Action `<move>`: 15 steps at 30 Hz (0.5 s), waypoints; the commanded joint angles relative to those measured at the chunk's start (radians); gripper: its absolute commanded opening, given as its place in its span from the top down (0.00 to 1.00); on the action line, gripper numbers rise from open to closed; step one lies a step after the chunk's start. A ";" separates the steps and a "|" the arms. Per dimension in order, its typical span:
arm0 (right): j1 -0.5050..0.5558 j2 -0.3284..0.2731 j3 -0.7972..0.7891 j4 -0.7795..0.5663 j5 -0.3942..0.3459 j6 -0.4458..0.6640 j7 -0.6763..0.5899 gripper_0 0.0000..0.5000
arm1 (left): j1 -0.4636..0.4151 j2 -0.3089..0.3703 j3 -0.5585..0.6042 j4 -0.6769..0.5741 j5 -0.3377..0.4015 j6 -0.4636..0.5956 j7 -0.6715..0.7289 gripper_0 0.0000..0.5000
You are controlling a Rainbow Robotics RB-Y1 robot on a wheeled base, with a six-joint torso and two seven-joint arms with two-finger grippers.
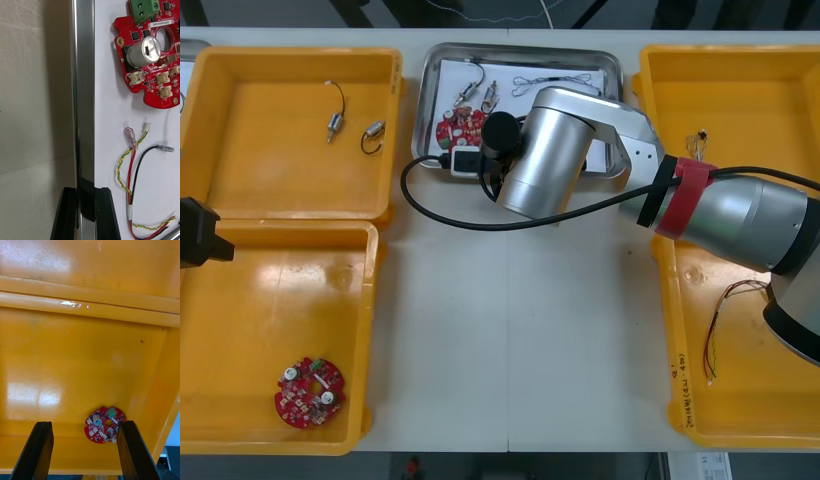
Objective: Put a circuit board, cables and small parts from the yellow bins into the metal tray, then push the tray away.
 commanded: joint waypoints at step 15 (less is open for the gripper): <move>-0.081 0.028 -0.033 0.075 -0.002 -0.091 0.085 0.79 | 0.017 0.044 0.031 -0.030 0.008 0.006 -0.068 0.00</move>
